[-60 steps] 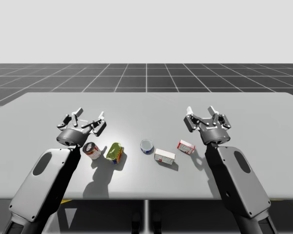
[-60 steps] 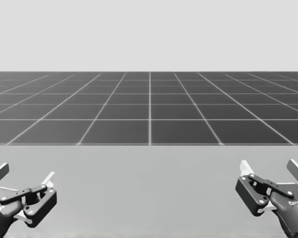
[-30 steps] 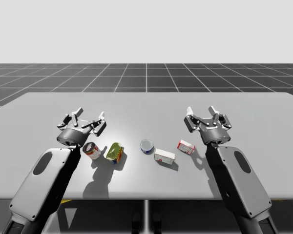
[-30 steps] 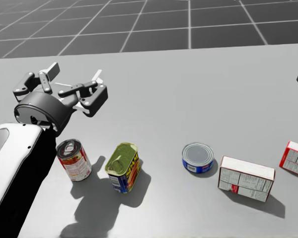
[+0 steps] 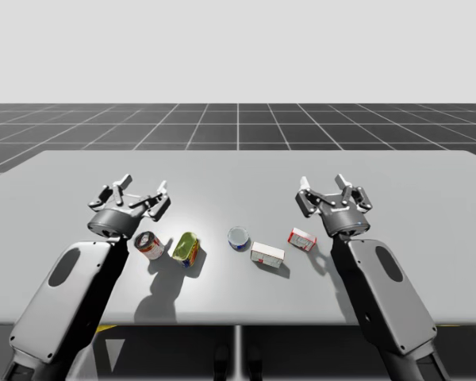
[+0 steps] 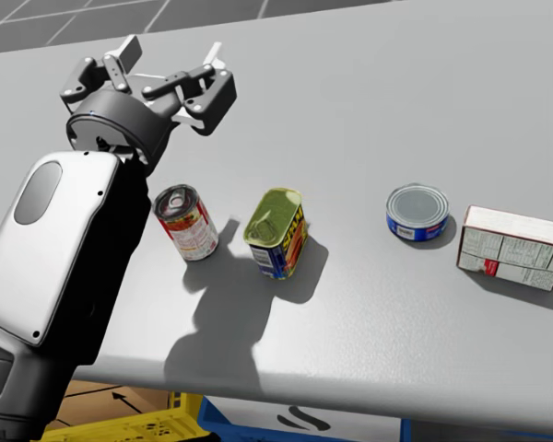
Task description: Lift the meat can off the table.
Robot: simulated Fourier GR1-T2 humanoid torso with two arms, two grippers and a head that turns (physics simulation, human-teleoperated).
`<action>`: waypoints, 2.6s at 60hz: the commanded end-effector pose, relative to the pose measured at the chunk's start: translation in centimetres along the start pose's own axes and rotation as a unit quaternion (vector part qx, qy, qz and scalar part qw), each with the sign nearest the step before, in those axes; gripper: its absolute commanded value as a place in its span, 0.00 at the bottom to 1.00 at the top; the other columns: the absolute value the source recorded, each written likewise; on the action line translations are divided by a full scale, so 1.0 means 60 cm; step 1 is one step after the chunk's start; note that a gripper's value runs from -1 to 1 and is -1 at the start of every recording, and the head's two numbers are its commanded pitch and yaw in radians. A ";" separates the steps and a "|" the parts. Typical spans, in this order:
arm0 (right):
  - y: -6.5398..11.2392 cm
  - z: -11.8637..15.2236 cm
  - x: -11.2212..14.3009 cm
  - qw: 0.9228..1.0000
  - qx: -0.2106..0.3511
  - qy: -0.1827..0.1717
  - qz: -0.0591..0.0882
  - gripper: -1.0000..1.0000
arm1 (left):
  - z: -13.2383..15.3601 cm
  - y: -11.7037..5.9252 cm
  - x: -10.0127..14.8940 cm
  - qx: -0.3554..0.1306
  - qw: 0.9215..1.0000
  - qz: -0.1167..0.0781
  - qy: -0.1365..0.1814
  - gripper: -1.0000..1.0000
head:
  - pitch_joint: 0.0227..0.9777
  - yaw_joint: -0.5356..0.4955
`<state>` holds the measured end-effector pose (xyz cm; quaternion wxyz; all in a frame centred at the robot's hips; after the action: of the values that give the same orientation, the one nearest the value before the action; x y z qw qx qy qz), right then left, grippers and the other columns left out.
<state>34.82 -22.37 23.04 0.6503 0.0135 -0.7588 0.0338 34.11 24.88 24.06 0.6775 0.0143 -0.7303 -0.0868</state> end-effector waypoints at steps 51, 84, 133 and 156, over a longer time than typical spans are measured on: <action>-0.004 -0.003 -0.005 1.000 -0.012 -0.006 0.017 0.00 | 0.263 -0.028 -0.007 -0.139 0.984 -0.007 0.114 0.00 | 0.88 0.77; -0.001 -0.004 -0.011 1.000 -0.010 0.000 0.022 0.00 | 0.287 -0.088 -0.119 -0.145 0.967 0.078 0.197 0.00 | 0.88 0.78; -0.005 -0.006 -0.007 0.999 -0.011 -0.009 0.029 0.00 | 0.141 -0.150 -0.130 -0.102 0.968 0.114 0.197 0.00 | 0.88 0.76; -0.006 -0.005 -0.003 0.999 -0.015 -0.022 0.035 0.00 | 0.142 -0.162 -0.149 -0.091 0.969 0.099 0.208 1.00 | 0.86 0.75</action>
<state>35.19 -22.66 22.86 0.6336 -0.0209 -0.7721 0.0450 25.68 17.55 14.20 0.8140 -0.0998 -0.5688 -0.0621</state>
